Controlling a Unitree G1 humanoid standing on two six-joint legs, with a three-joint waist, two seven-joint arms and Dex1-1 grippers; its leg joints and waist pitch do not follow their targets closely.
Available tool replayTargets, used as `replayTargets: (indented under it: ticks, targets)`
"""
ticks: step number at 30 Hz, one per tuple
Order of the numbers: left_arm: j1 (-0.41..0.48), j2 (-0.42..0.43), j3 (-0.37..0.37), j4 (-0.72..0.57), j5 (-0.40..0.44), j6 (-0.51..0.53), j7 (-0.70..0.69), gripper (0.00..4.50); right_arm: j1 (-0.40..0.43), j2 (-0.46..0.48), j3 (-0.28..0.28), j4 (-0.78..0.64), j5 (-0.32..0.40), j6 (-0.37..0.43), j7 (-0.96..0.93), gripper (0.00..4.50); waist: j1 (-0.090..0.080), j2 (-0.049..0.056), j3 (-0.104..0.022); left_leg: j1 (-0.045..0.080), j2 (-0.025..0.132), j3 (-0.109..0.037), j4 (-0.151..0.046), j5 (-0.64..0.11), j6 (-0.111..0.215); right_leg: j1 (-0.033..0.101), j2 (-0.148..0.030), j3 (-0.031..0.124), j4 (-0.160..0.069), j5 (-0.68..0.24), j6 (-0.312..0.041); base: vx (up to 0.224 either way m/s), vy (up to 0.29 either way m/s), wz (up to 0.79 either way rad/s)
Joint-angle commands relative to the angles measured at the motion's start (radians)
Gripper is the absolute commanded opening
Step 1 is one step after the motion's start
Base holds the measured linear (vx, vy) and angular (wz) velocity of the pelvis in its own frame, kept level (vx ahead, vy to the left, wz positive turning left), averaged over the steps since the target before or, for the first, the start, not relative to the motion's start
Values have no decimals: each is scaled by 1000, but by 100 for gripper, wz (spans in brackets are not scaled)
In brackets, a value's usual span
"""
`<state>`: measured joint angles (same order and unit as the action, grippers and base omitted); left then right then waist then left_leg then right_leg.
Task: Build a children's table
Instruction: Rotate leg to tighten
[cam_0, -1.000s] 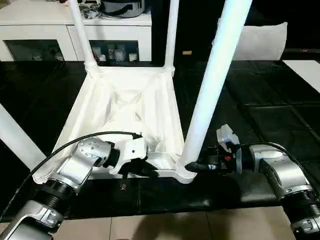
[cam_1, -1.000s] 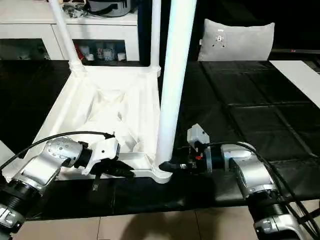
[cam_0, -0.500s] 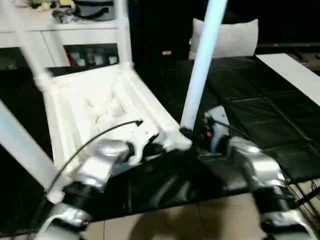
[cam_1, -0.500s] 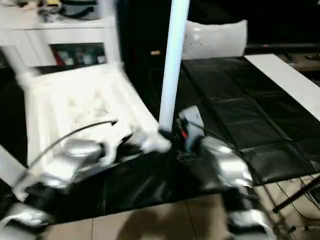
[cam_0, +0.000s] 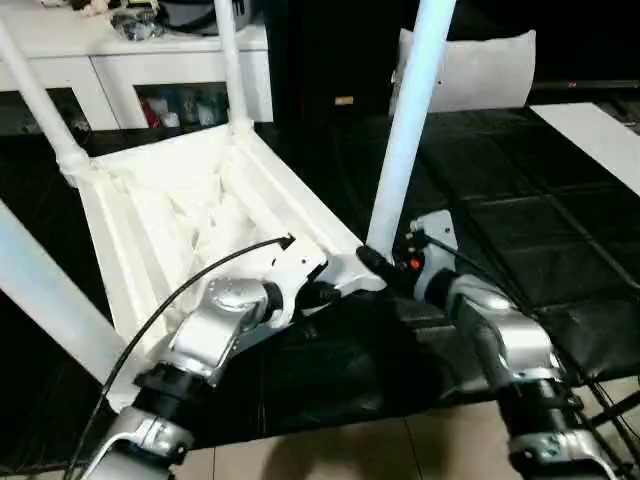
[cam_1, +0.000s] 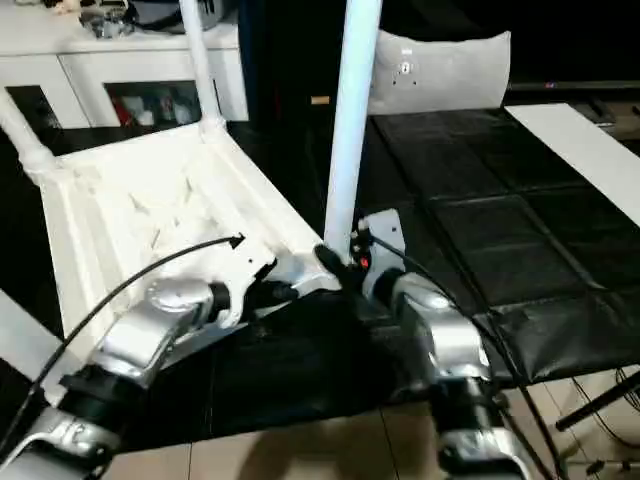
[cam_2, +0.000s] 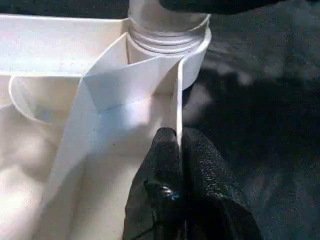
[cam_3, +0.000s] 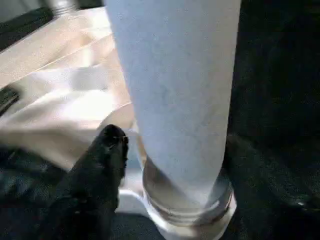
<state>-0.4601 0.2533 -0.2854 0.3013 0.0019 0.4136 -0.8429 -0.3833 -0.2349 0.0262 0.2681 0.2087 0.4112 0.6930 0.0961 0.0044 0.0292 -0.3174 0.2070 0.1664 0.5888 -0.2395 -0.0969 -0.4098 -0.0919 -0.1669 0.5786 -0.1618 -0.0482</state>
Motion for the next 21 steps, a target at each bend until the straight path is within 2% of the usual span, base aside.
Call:
replayTargets:
  ticks: [1,3,5,6,7,13,15,18,19,21]
  targets:
    - [10,13,-10,-22,-19,-47,-54,0,10,-32,18,-30,20,-1,83,373,4,-3,-55,-23,22,-2,-61,-39,89,78,-68,71,-66,-260,-79,0,0,0]
    - [13,51,-21,-19,-19,-70,-105,0,18,-97,34,-42,22,-16,177,391,7,-2,-54,-22,22,-3,-61,-47,84,76,-67,69,-68,-283,-70,0,0,0]
    - [16,80,-29,-22,-28,-107,-160,0,22,-140,43,-52,34,-24,248,404,9,-8,-54,-22,22,-2,-61,-49,85,77,-67,70,-69,-291,-64,0,0,0]
    - [16,85,-31,-24,-30,-115,-171,0,21,-147,44,-52,37,-24,258,404,11,-7,-54,-22,21,-2,-61,-46,88,77,-66,70,-70,-292,-63,0,0,0]
    - [17,95,-35,-25,-32,-122,-190,0,20,-158,46,-50,40,-32,281,428,12,-10,-55,-21,23,-2,-60,-39,90,76,-67,71,-67,-285,-66,0,0,0]
    - [17,193,-98,-30,-29,-217,-363,0,5,-244,84,-35,60,-67,455,446,28,-7,-55,-16,29,-1,-60,-32,98,69,-68,73,-61,-269,-90,0,0,0]
    - [17,205,-106,-30,-29,-234,-392,0,3,-254,94,-29,62,-77,489,416,33,-9,-54,-16,30,-1,-61,-35,93,71,-69,73,-60,-272,-91,0,0,0]
    - [19,226,-123,-35,-28,-260,-444,0,1,-267,113,-24,67,-88,545,405,43,-8,-56,-15,32,0,-60,-30,89,70,-69,74,-56,-258,-98,0,0,0]
    - [20,246,-145,-46,-29,-278,-481,0,3,-274,130,-23,66,-102,579,374,47,-9,-57,-16,33,0,-60,-31,85,71,-71,75,-53,-252,-102,0,0,0]
    - [19,252,-155,-50,-23,-286,-490,0,4,-274,134,-25,72,-99,592,365,48,-9,-57,-16,33,0,-60,-32,82,71,-71,75,-53,-252,-103,0,0,0]
